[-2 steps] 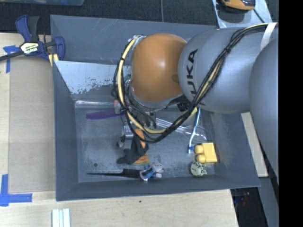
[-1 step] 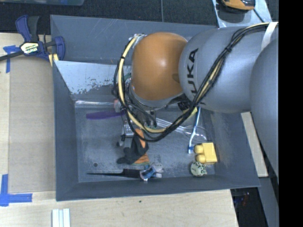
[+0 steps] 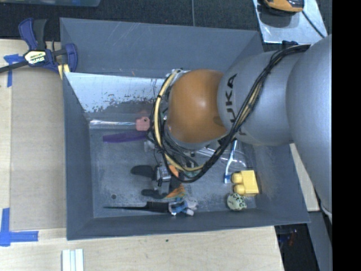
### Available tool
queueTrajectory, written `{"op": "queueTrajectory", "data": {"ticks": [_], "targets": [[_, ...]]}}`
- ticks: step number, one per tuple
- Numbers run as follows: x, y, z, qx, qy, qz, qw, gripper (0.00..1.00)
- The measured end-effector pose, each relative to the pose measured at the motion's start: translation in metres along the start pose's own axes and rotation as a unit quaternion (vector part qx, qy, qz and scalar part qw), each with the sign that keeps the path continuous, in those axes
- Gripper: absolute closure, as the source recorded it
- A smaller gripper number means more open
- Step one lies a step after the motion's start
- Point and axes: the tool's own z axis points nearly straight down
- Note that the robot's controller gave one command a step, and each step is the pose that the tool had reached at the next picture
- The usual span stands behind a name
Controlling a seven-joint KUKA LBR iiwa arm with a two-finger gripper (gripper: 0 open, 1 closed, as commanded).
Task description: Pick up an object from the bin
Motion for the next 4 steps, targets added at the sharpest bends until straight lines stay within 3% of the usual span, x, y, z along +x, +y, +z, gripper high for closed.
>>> {"op": "queueTrajectory", "data": {"ticks": [1, 2, 3, 4], "targets": [[0.009, -0.019, -0.009, -0.001, -0.0013, -0.029, 0.9996, 0.00], [-0.002, -0.030, 0.004, 0.000, 0.0005, -0.027, 0.9996, 0.00], [-0.023, -0.046, 0.045, -0.001, -0.0033, 0.001, 1.0000, 0.00], [-0.024, -0.036, 0.041, -0.001, -0.0058, 0.102, 0.9948, 1.00]]}}
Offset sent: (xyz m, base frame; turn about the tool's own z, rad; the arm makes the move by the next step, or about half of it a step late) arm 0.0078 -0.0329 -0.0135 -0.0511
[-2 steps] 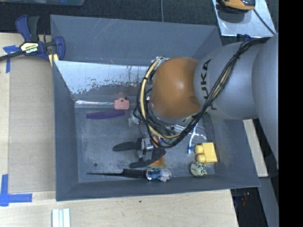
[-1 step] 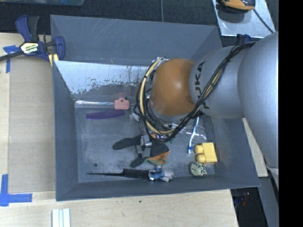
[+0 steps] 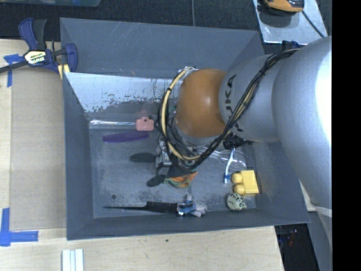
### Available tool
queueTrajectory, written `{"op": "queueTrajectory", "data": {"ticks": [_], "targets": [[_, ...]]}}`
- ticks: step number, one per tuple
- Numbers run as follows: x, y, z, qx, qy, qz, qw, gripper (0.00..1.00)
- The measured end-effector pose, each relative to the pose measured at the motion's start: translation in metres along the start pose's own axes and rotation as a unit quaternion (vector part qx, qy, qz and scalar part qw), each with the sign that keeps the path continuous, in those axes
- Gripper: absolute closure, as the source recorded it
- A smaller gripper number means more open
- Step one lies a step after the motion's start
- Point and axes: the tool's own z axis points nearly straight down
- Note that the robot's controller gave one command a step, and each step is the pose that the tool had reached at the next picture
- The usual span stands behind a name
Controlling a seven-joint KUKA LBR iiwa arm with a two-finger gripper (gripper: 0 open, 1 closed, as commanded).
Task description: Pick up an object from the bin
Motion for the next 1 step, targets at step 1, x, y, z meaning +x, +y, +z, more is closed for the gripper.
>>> {"op": "queueTrajectory", "data": {"ticks": [1], "targets": [[0.0000, -0.0001, 0.0000, 0.000, 0.0000, 0.000, 1.0000, 1.00]]}}
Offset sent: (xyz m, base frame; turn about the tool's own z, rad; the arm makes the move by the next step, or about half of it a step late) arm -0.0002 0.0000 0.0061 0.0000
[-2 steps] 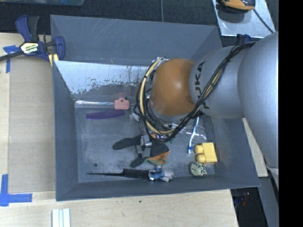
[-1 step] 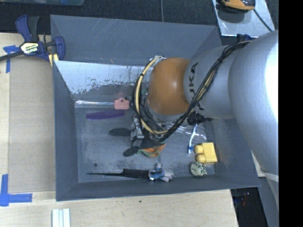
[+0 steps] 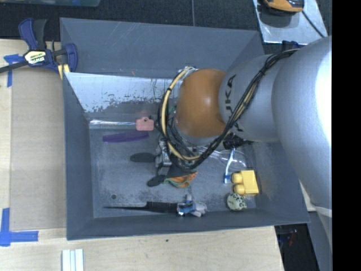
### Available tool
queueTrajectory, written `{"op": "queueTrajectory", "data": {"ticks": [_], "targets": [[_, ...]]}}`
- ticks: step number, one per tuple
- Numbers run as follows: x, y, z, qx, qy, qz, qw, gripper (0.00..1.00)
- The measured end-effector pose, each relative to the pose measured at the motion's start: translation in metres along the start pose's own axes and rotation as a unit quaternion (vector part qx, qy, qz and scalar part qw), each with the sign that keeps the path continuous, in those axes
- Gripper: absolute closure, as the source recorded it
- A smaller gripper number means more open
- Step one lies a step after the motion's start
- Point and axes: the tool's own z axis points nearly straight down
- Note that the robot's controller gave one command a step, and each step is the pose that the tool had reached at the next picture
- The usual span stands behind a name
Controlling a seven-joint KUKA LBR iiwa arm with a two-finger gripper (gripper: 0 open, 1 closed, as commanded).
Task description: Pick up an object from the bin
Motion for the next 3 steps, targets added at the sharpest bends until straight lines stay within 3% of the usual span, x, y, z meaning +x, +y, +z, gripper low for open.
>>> {"op": "queueTrajectory", "data": {"ticks": [1, 2, 3], "targets": [[0.000, 0.000, -0.003, 0.000, -0.0013, 0.000, 1.0000, 1.00], [0.001, -0.001, -0.045, 0.001, 0.0030, 0.000, 1.0000, 1.00], [0.000, -0.001, -0.075, 0.000, 0.0015, 0.001, 1.0000, 1.00]]}}
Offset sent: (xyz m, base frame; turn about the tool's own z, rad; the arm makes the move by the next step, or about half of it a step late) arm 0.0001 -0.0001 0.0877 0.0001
